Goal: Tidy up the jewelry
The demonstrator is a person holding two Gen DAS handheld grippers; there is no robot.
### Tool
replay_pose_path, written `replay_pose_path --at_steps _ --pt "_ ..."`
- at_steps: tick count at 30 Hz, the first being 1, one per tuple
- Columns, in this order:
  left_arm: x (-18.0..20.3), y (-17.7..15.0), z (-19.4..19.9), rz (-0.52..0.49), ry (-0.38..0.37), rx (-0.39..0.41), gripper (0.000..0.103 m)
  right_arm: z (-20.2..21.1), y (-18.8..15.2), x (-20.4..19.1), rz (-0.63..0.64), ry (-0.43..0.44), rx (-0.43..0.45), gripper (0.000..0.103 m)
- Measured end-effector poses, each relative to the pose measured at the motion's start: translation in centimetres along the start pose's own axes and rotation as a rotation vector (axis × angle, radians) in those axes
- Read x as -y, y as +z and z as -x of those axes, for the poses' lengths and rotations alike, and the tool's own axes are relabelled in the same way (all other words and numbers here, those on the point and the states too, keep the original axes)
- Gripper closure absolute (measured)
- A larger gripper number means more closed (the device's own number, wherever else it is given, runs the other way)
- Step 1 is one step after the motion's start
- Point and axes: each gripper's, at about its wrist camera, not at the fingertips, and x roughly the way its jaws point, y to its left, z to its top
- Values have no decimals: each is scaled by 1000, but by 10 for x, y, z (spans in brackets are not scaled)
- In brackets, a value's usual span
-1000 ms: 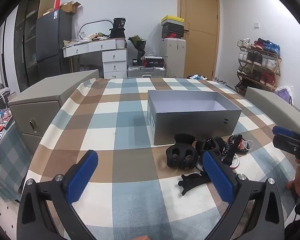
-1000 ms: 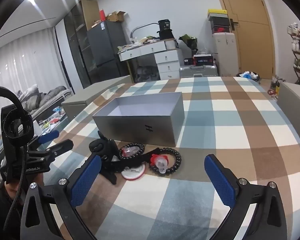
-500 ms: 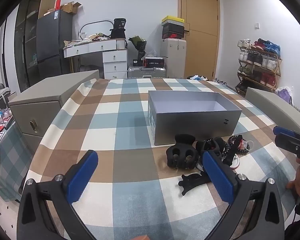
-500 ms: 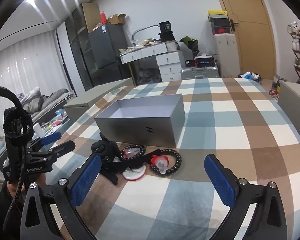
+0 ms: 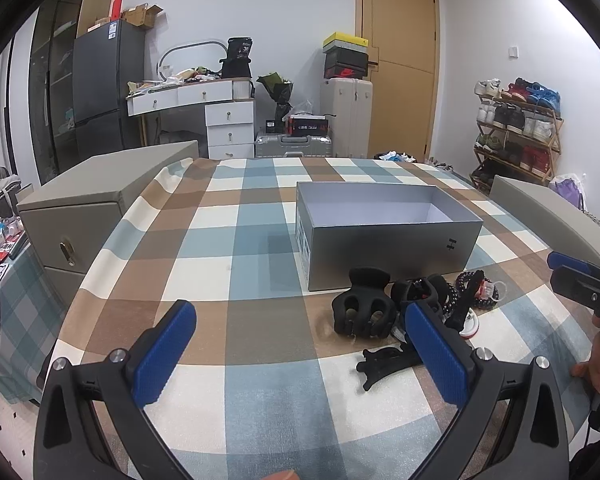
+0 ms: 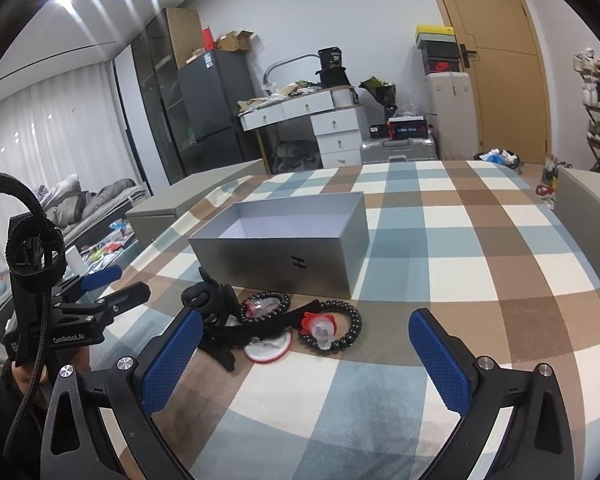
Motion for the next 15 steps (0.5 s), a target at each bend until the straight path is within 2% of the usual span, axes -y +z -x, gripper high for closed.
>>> replay_pose_path --at_steps 15 --pt "2 0 0 -8 5 -2 1 -2 1 3 1 9 -3 0"
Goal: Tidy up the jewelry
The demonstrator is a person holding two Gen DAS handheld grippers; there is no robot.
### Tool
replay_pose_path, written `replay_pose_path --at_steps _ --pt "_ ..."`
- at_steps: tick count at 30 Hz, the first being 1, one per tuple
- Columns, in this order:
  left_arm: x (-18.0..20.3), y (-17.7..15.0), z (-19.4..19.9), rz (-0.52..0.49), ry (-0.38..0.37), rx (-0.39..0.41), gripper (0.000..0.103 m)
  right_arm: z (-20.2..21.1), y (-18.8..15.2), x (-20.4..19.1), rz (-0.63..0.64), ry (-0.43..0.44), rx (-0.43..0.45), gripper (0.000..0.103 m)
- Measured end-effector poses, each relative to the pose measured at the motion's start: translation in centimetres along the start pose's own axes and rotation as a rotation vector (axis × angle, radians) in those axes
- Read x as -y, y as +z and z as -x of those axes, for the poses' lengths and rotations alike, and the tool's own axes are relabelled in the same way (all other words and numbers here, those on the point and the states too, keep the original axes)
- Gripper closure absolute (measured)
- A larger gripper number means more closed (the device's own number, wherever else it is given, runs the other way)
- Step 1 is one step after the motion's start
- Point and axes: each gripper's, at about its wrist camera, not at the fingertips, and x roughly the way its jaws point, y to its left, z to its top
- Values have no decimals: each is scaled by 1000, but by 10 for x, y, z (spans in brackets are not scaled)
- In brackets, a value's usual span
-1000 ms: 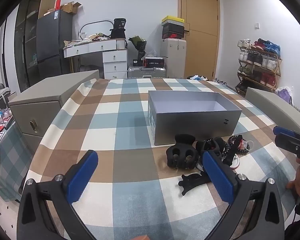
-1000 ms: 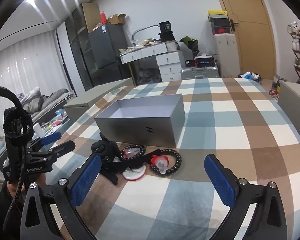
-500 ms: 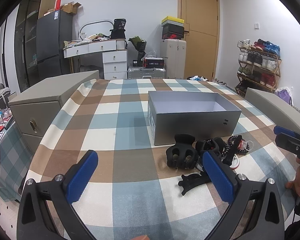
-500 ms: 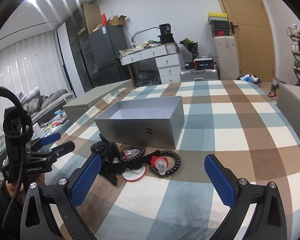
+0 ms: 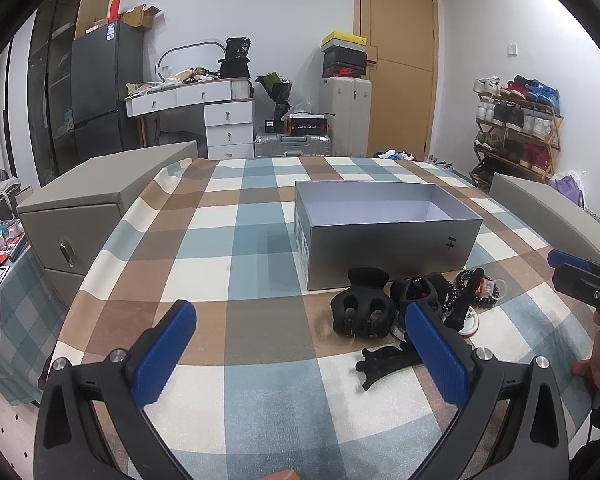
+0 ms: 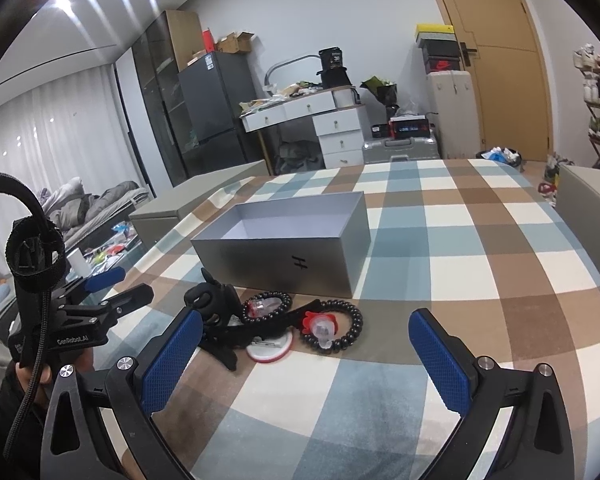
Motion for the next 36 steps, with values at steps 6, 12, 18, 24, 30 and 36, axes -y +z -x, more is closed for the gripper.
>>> replay_pose_path --at_steps 6,12,18,24,30,36 --pt "0 0 0 3 -1 0 1 0 0 -1 2 -1 3 0" --pt "0 0 0 1 -1 -1 1 0 0 -1 -3 -1 2 0" --pt "1 0 0 0 0 -1 1 -1 0 0 -4 -5 0 0" --pt "1 0 0 -3 1 -2 1 -5 0 4 -24 -26 -31 0" --pt "2 0 1 -4 2 -4 1 -16 3 10 -61 -26 -100 0" --pt "1 2 -2 1 -12 -19 1 -22 6 10 -67 -26 -137 3"
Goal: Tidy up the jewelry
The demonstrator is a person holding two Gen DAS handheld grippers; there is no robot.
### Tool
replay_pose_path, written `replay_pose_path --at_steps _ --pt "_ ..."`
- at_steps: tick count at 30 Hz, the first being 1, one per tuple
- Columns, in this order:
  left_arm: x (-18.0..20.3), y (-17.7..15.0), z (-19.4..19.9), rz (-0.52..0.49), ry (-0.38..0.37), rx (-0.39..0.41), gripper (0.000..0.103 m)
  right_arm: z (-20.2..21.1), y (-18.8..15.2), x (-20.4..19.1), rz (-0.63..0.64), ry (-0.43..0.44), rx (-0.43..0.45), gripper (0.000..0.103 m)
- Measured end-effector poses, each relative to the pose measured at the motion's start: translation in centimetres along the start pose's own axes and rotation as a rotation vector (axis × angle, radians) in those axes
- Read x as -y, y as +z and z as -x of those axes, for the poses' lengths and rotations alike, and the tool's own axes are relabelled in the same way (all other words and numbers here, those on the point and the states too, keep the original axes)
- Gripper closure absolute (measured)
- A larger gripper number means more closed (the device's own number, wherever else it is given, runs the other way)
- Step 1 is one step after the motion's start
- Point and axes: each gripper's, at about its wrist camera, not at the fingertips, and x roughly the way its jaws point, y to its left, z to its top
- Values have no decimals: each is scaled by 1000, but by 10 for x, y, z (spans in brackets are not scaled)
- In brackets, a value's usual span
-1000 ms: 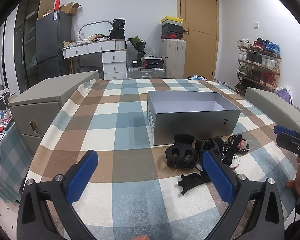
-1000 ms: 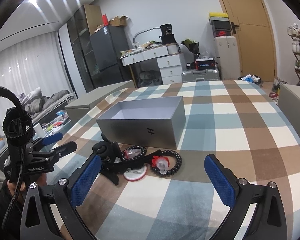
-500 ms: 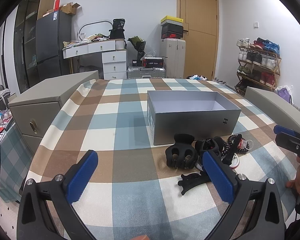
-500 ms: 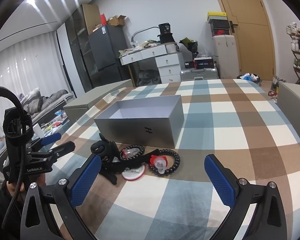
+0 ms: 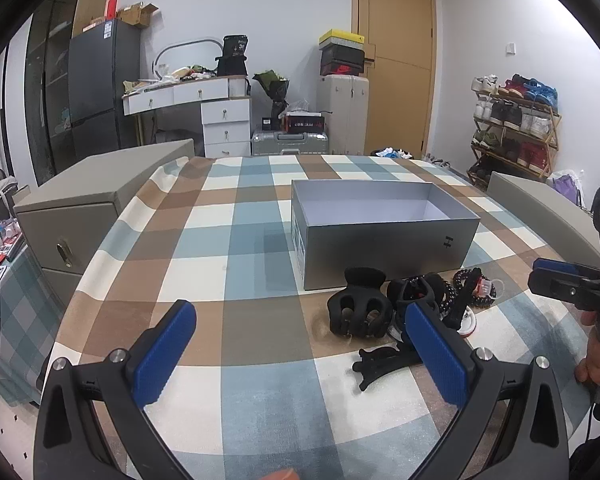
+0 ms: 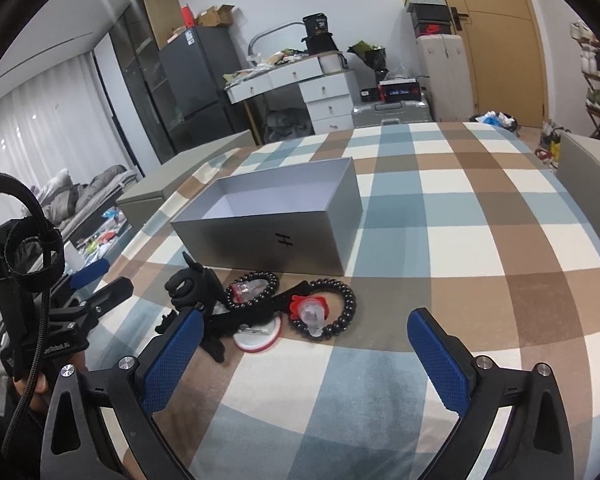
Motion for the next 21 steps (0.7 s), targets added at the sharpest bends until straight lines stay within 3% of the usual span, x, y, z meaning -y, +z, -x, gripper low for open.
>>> replay_pose_path --at_steps 9,13,15,18,21 --pt "4 4 -5 -4 -23 -27 1 -25 1 2 -8 -34 -144 25" --pt "8 3 -7 -22 -26 -38 1 -29 3 3 3 -56 -153 33" --pt "9 2 -8 -30 -20 -42 1 -31 3 3 12 -63 -158 46" --pt "9 2 -8 -29 -23 -46 1 -32 3 1 24 -67 -165 56" --pt "9 2 -8 -29 -24 -44 1 -31 4 -4 40 -46 -161 57"
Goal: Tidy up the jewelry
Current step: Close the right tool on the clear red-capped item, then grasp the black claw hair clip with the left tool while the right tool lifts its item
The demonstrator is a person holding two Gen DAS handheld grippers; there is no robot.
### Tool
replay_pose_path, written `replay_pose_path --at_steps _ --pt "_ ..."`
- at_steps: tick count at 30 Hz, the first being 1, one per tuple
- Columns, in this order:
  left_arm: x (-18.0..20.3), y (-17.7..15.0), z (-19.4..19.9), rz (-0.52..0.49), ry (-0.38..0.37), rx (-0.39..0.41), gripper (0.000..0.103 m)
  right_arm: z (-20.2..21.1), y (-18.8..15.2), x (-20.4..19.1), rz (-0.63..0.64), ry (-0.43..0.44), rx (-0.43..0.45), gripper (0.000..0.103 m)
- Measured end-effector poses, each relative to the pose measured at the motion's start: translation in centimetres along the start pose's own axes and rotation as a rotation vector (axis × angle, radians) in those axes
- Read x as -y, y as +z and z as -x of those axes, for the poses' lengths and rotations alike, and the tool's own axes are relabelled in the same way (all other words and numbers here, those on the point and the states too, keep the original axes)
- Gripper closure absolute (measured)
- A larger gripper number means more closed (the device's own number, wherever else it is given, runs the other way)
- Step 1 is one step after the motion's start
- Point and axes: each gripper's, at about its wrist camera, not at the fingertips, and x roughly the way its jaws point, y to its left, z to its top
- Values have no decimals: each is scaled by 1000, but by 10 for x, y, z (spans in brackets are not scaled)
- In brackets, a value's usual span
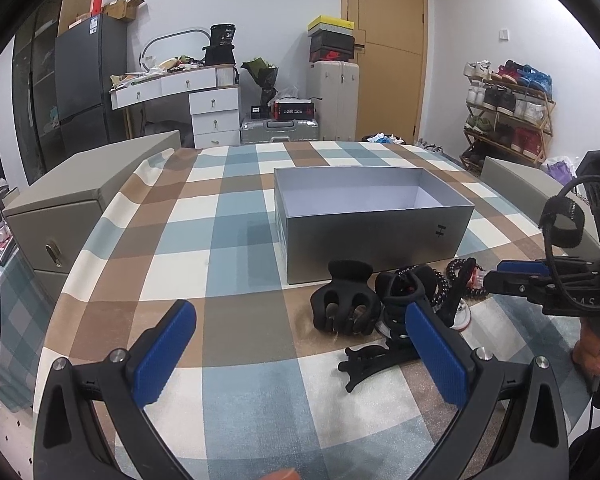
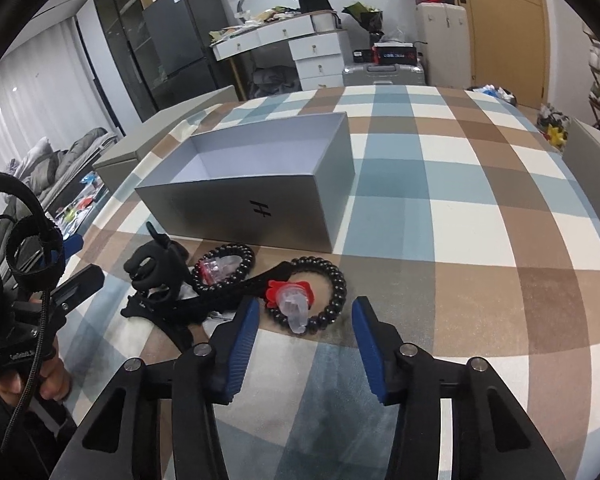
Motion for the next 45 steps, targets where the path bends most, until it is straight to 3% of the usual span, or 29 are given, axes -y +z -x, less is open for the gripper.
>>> replay_pose_path --at_steps 2,8,12,24,31,35,39,45 --pt "0 0 -1 -1 -1 -2 1 -3 2 -2 9 5 -1 58" --pt "-1 0 -1 4 -5 -3 1 -13 5 -8 29 1 -24 82" --pt "-1 0 -1 3 -6 -2 1 -12 4 -9 40 -15 -14 87" --pt "8 1 -1 -37 -5 -5 1 22 1 -15 69 9 85 87" --pt "19 7 -9 -37 -73 -39 2 37 -1 -6 30 74 151 87" --pt "25 7 -13 -69 -100 -56 17 38 -1 -1 8 84 155 87" --pt "33 7 -13 -97 -129 -67 24 38 -1 -1 6 92 153 87" --pt "43 8 -18 -142 -181 -104 57 38 -1 0 2 101 152 87"
